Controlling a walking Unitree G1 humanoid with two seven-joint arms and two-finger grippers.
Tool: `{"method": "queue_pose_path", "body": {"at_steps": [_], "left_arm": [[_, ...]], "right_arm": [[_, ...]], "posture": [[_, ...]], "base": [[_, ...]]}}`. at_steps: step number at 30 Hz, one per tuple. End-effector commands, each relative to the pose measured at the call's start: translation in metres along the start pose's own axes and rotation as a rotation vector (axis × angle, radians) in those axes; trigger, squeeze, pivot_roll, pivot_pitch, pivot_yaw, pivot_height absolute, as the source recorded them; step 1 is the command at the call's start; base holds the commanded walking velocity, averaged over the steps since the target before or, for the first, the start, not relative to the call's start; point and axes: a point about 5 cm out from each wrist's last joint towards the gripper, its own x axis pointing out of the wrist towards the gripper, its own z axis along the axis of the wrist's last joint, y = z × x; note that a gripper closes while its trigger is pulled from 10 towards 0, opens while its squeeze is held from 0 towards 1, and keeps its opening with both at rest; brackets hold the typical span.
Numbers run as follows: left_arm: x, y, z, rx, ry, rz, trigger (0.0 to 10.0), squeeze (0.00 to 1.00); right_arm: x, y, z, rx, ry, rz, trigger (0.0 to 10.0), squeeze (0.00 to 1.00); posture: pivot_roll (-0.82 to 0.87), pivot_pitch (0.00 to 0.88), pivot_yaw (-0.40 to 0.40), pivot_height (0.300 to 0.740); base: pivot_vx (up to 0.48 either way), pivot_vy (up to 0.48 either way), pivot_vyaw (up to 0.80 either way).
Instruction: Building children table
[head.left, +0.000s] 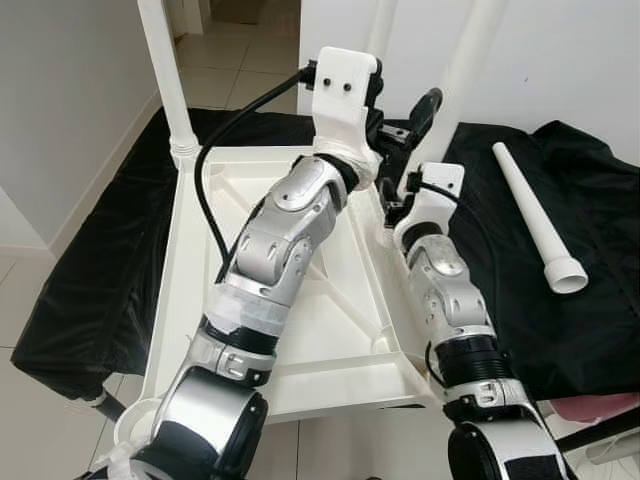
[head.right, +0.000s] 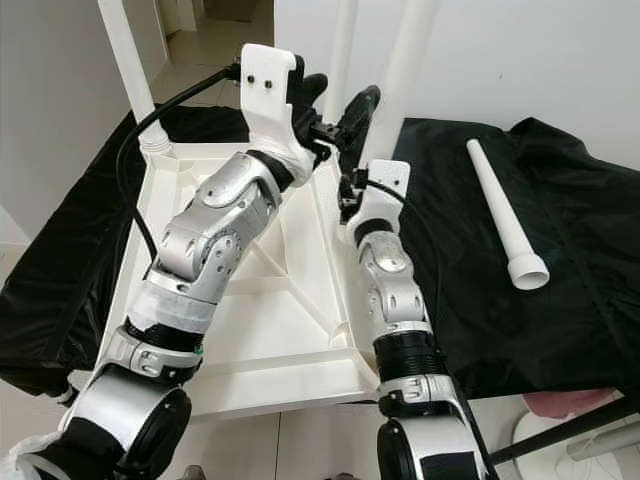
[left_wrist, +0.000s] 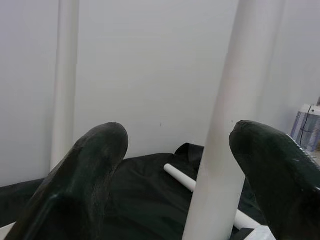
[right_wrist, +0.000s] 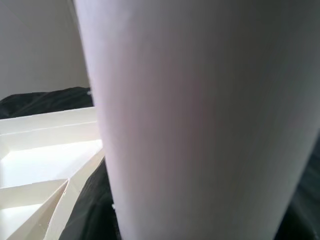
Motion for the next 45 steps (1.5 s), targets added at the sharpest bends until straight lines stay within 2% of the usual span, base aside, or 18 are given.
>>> {"method": "queue_pose_path", "body": {"at_steps": [1, 7, 10, 12, 14, 16, 18, 19, 25, 26, 28, 33, 35, 37, 39, 40, 43, 45], "left_arm": [[-0.003, -0.001, 0.003, 0.001, -0.012, -0.037, 10.0, 0.0], [-0.011, 0.002, 0.002, 0.016, -0.016, -0.03, 10.0, 0.0], [-0.016, 0.005, -0.002, 0.038, -0.005, -0.011, 10.0, 0.0], [-0.025, 0.011, -0.011, 0.094, 0.032, 0.018, 10.0, 0.0], [-0.025, 0.011, -0.011, 0.094, 0.032, 0.018, 10.0, 0.0], [-0.039, 0.017, -0.024, 0.137, 0.074, 0.04, 10.0, 0.0], [-0.044, 0.018, -0.027, 0.146, 0.083, 0.045, 10.0, 0.0], [-0.054, 0.02, -0.034, 0.166, 0.111, 0.049, 10.0, 0.0], [-0.064, 0.02, -0.039, 0.194, 0.13, 0.032, 10.0, 0.0], [-0.073, 0.018, -0.042, 0.23, 0.141, -0.007, 10.0, 0.0], [-0.077, 0.017, -0.044, 0.252, 0.144, -0.028, 10.0, 0.0], [-0.091, 0.012, -0.05, 0.217, 0.167, -0.119, 10.0, 0.0], [-0.103, 0.007, -0.06, 0.321, 0.237, -0.222, 10.0, 0.0], [-0.103, 0.007, -0.06, 0.321, 0.237, -0.222, 10.0, 0.0], [-0.115, 0.003, -0.07, 0.383, 0.294, -0.299, 10.0, 0.0], [-0.115, 0.003, -0.07, 0.383, 0.294, -0.299, 10.0, 0.0], [-0.136, 0.0, -0.094, 0.486, 0.443, -0.426, 10.0, 0.0], [-0.141, -0.001, -0.099, 0.502, 0.473, -0.452, 10.0, 0.0]], "right_arm": [[-0.002, -0.004, 0.004, 0.011, -0.022, -0.021, 10.0, 0.0], [-0.008, -0.011, 0.01, 0.029, -0.08, -0.055, 10.0, 0.0], [-0.01, -0.014, 0.012, 0.028, -0.106, -0.07, 10.0, 0.0], [-0.014, -0.016, 0.014, 0.016, -0.137, -0.054, 10.0, 0.0], [-0.014, -0.016, 0.014, 0.016, -0.137, -0.054, 10.0, 0.0], [-0.023, -0.017, 0.013, -0.02, -0.177, -0.03, 10.0, 0.0], [-0.026, -0.017, 0.012, -0.021, -0.186, -0.021, 10.0, 0.0], [-0.033, -0.016, 0.008, -0.02, -0.2, -0.012, 10.0, 0.0], [-0.038, -0.014, 0.006, -0.018, -0.199, -0.007, 10.0, 0.0], [-0.041, -0.013, 0.004, -0.002, -0.191, -0.004, 10.0, 0.0], [-0.041, -0.012, 0.003, 0.001, -0.19, -0.002, 10.0, 0.0], [-0.04, -0.011, 0.002, -0.027, -0.19, 0.008, 10.0, 0.0], [-0.038, -0.011, 0.007, -0.039, -0.208, 0.014, 10.0, 0.0], [-0.038, -0.011, 0.007, -0.039, -0.208, 0.014, 10.0, 0.0], [-0.038, -0.012, 0.011, -0.037, -0.226, 0.021, 10.0, 0.0], [-0.038, -0.012, 0.011, -0.037, -0.226, 0.021, 10.0, 0.0], [-0.04, -0.02, 0.007, -0.07, -0.205, 0.002, 10.0, 0.0], [-0.042, -0.022, 0.007, -0.072, -0.205, -0.001, 10.0, 0.0]], "posture": [[0.01, 0.0, -0.019, 0.74], [0.02, 0.0, -0.023, 0.74], [0.02, 0.0, -0.024, 0.74], [0.02, 0.0, -0.028, 0.74], [0.02, 0.0, -0.028, 0.74], [0.02, 0.0, -0.036, 0.74], [0.02, 0.0, -0.036, 0.74], [0.03, 0.0, -0.044, 0.74], [0.04, 0.0, -0.053, 0.74], [0.05, 0.001, -0.073, 0.74], [0.05, 0.001, -0.073, 0.74], [0.05, 0.011, -0.075, 0.74], [0.06, 0.03, -0.079, 0.74], [0.06, 0.03, -0.079, 0.74], [0.06, 0.047, -0.071, 0.74], [0.06, 0.047, -0.071, 0.74], [0.04, 0.064, -0.066, 0.74], [0.04, 0.07, -0.064, 0.74]], "base": [[0.0, 0.0, 0.0], [0.0, 0.0, 0.0], [0.0, 0.0, 0.0], [0.0, 0.0, 0.0], [0.0, 0.0, 0.0], [0.0, 0.0, 0.0], [0.0, 0.0, 0.0], [0.0, 0.0, 0.0], [0.0, 0.0, 0.0], [0.0, 0.0, 0.0], [0.0, 0.0, 0.0], [0.0, 0.0, 0.0], [0.0, 0.0, 0.0], [0.0, 0.0, 0.0], [0.0, 0.0, 0.0], [0.0, 0.0, 0.0], [0.0, 0.0, 0.0], [0.0, 0.0, 0.0]]}}
